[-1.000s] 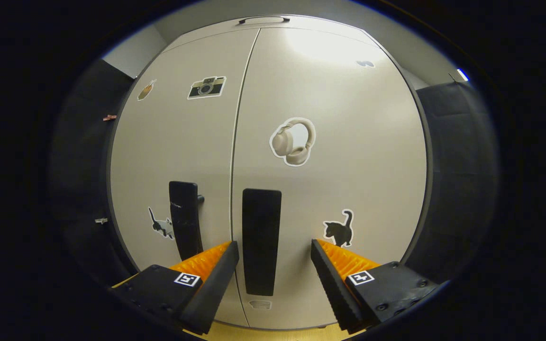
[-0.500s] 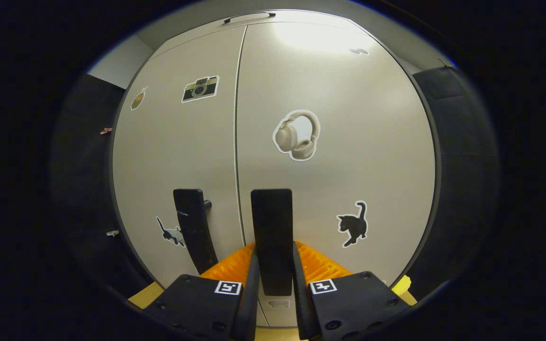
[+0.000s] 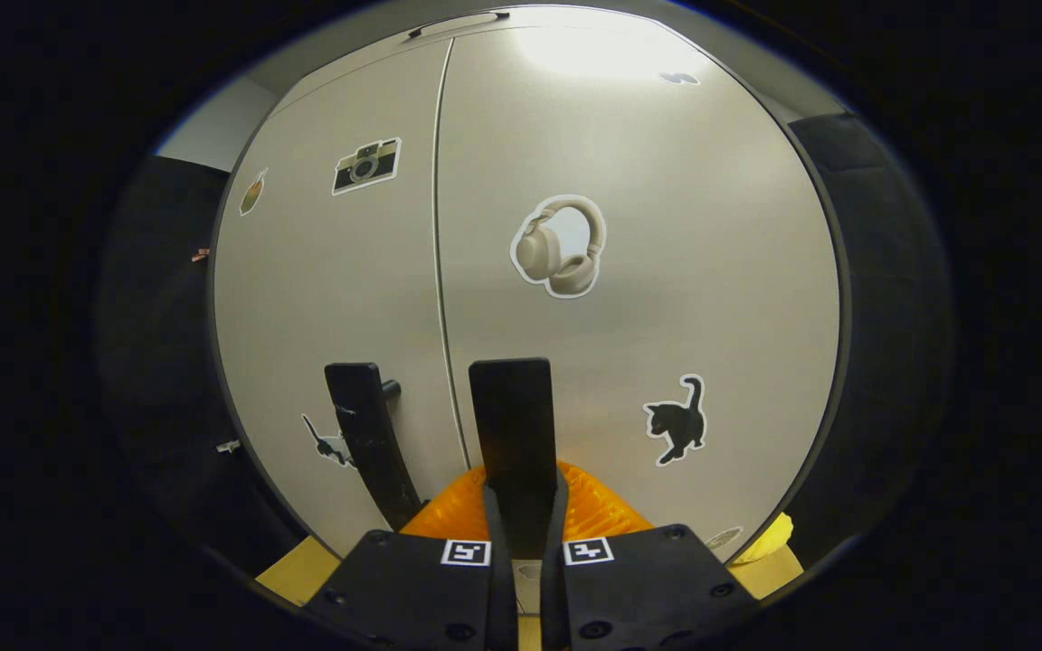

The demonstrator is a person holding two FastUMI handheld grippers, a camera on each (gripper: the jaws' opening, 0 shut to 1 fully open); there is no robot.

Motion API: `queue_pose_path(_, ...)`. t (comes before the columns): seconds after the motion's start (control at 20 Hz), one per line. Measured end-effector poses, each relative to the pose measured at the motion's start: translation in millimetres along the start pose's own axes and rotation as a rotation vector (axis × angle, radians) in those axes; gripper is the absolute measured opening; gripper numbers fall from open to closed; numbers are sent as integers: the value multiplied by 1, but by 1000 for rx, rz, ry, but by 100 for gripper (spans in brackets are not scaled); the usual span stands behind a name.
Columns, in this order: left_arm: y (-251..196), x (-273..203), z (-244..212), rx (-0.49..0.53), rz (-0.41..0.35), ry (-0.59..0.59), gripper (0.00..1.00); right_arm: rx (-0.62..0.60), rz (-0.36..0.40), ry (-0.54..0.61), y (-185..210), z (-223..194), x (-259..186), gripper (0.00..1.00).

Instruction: Open the right door of the double-door shoe cabinet with the right hand, and open the left door with the left hand.

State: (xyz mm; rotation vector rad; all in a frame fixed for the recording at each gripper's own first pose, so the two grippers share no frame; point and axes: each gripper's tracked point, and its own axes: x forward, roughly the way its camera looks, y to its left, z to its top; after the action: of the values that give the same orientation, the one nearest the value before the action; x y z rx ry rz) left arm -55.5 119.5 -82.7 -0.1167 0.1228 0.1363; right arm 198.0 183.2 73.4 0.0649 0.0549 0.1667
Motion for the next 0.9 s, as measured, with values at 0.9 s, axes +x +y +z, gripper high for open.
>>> queue_pose_path(0.9,-64,7,20,47,-67,-19,95,-6,154,27,-10,10,-46,10)
